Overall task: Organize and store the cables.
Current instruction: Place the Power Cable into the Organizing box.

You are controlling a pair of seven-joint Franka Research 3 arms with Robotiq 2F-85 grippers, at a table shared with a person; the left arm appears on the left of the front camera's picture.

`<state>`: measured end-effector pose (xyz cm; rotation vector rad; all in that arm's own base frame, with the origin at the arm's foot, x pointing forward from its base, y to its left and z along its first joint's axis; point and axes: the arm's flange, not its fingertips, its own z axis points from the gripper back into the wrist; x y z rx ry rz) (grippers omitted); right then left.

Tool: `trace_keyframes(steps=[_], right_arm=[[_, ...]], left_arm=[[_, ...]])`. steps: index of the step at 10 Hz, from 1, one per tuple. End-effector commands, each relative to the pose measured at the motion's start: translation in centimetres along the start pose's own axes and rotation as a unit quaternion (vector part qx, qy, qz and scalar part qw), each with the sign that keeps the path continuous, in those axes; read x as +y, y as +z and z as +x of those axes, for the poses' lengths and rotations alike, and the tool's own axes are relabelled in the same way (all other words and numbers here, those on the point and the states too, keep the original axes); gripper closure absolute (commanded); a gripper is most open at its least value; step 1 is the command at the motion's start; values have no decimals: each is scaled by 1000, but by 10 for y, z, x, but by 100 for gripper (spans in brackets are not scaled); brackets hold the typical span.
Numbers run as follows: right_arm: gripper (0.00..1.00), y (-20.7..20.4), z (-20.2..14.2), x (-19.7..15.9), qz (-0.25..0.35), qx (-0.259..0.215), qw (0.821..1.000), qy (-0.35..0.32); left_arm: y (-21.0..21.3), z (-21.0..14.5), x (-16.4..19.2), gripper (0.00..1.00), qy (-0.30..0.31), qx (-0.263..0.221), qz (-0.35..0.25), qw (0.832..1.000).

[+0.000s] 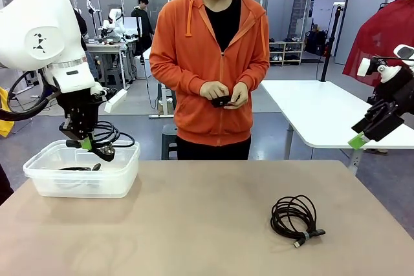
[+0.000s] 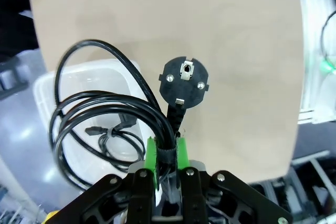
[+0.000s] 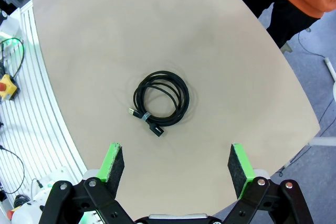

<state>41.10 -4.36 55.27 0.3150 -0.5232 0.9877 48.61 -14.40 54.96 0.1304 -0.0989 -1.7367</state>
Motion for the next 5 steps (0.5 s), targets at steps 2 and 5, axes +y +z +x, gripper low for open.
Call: trace_keyframes(steps=[2,5], right_arm=[[0,1,0,0,1,-2,1000,0],[0,1,0,0,1,-2,1000,0]], left_arm=[[-6,-33,25,83,-28,-22,14,999],[-18,-58,38,83,-37,-27,49,998]])
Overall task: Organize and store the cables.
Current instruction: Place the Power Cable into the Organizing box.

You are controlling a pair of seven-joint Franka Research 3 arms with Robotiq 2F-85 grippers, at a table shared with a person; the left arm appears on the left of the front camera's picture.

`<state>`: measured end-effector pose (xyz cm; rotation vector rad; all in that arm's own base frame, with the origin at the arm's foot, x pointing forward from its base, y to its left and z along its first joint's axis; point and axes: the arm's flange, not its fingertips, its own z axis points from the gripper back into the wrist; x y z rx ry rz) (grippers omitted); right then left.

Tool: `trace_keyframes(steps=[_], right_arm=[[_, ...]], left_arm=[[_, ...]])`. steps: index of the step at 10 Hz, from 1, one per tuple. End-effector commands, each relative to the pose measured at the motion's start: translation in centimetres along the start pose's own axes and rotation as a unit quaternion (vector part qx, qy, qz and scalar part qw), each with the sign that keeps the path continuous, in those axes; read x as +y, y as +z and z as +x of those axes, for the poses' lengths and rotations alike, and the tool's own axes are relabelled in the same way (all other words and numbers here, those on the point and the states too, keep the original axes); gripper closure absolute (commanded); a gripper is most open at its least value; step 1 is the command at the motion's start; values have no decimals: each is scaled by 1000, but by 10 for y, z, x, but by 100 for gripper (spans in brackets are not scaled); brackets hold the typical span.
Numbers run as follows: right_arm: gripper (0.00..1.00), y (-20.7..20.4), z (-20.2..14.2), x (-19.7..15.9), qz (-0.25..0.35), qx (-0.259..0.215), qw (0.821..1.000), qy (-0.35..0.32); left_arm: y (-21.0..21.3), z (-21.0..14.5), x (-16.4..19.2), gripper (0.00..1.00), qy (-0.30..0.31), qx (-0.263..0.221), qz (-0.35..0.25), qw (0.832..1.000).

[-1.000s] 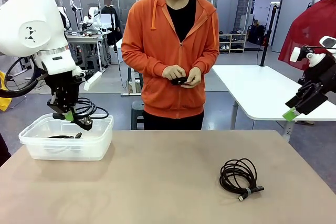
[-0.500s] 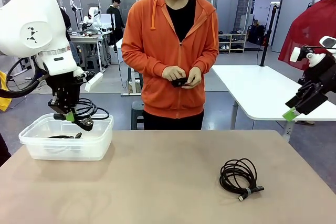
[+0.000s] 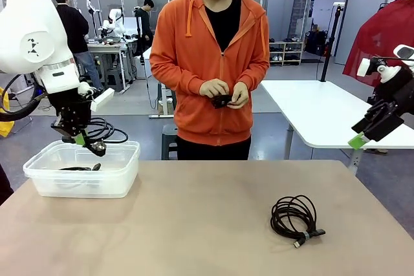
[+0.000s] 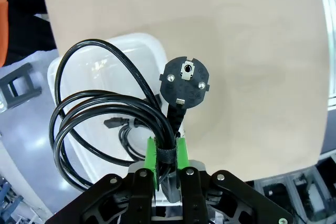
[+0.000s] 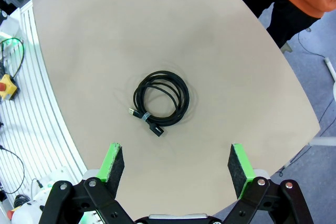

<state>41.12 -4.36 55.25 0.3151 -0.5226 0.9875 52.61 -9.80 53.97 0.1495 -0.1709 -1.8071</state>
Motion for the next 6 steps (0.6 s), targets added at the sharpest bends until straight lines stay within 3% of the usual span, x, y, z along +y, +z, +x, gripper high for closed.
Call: trace_keyframes(steps=[1,6], right_arm=[[0,1,0,0,1,-2,1000,0],[0,1,0,0,1,-2,1000,0]], left_arm=[[-8,-22,13,83,27,-19,23,999],[-46,-85,41,83,104,-7,19,994]])
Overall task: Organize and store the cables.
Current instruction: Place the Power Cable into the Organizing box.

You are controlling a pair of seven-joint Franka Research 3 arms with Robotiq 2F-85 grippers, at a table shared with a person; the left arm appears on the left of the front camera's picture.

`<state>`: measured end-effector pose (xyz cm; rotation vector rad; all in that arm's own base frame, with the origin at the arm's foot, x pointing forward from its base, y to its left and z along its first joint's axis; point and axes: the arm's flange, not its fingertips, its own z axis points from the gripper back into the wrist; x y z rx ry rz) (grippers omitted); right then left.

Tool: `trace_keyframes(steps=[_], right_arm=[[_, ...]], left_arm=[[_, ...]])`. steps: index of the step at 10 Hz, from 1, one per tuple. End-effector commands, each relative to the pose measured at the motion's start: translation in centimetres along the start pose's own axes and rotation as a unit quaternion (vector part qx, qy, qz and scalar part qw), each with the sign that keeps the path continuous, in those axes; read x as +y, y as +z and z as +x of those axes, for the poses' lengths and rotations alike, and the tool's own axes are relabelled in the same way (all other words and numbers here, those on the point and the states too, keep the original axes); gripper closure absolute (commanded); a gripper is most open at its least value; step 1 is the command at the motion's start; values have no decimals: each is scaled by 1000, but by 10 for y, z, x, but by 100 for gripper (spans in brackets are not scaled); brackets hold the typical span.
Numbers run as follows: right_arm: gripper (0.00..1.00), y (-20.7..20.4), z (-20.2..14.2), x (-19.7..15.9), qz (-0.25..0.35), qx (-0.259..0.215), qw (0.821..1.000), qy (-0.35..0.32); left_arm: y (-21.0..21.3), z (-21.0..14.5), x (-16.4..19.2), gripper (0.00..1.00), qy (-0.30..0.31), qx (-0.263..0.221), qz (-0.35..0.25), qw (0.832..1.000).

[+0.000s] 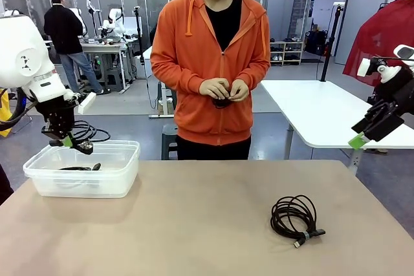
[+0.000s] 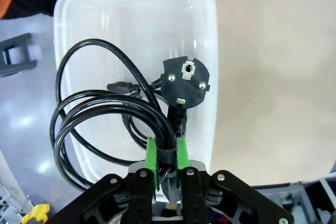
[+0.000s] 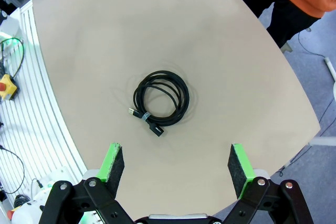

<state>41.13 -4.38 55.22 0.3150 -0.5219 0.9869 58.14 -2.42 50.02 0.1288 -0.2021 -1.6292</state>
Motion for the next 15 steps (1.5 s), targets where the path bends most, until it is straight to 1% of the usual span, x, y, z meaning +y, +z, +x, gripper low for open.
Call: trace_keyframes(steps=[1,3,5,6,9,10,14,15], right_arm=[[0,1,0,0,1,-2,1000,1],[0,1,0,0,1,-2,1000,1],[0,1,0,0,1,-2,1000,1],[0,1,0,0,1,-2,1000,1],[0,1,0,0,1,-2,1000,1],[0,1,0,0,1,-2,1000,1],[0,1,0,0,1,-2,1000,1],[0,1,0,0,1,-2,1000,1]], left_arm=[[-9,-8,26,83,20,-20,1,1000],[-22,-25,36,83,48,-29,-20,998],[-37,-31,46,83,67,-32,-51,996],[-50,-35,51,83,76,-30,-56,995],[-78,-36,50,83,90,-19,-99,991],[-88,-36,52,83,92,-30,-109,989],[-99,-42,50,83,116,-29,-126,985],[-98,-43,49,71,121,-27,-131,984]])
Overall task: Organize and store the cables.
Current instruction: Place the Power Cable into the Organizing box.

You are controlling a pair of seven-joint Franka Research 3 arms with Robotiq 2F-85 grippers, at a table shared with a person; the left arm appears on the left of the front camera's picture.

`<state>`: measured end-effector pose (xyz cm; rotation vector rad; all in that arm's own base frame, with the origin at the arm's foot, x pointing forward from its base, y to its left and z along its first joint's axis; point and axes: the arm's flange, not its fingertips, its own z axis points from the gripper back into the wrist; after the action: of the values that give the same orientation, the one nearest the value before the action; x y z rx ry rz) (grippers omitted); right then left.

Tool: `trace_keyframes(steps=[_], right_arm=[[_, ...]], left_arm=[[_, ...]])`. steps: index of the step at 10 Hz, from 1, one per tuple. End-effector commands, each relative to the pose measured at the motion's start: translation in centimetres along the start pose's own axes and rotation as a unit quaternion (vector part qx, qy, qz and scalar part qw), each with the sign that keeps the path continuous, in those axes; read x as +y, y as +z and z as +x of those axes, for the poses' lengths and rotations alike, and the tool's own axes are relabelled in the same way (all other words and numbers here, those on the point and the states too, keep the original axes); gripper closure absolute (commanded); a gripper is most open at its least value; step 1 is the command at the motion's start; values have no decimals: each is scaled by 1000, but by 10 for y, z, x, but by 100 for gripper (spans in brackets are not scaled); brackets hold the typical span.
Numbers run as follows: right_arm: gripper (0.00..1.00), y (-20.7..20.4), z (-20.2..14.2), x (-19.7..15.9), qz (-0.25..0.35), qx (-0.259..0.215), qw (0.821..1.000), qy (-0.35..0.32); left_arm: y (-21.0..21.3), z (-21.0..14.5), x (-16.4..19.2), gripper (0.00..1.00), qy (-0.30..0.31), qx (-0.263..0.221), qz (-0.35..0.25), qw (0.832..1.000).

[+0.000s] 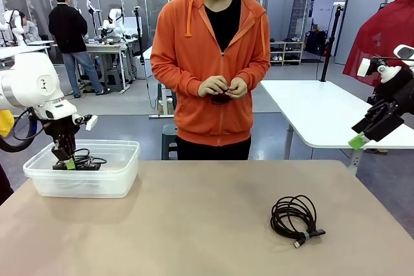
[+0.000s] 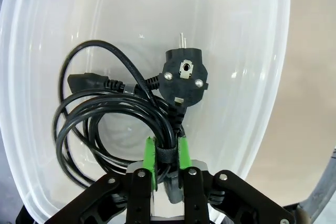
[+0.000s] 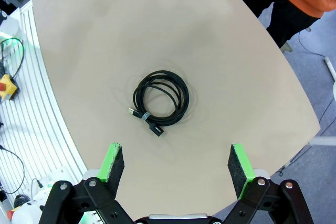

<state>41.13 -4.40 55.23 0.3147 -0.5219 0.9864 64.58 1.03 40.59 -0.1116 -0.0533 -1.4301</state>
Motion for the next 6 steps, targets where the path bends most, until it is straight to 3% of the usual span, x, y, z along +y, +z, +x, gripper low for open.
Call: trace_keyframes(steps=[1,6], right_arm=[[0,1,0,0,1,-2,1000,1],[0,1,0,0,1,-2,1000,1]], left_arm=[[9,1,5,65,20,-3,-15,1000],[17,-6,-7,17,40,-17,-3,999]])
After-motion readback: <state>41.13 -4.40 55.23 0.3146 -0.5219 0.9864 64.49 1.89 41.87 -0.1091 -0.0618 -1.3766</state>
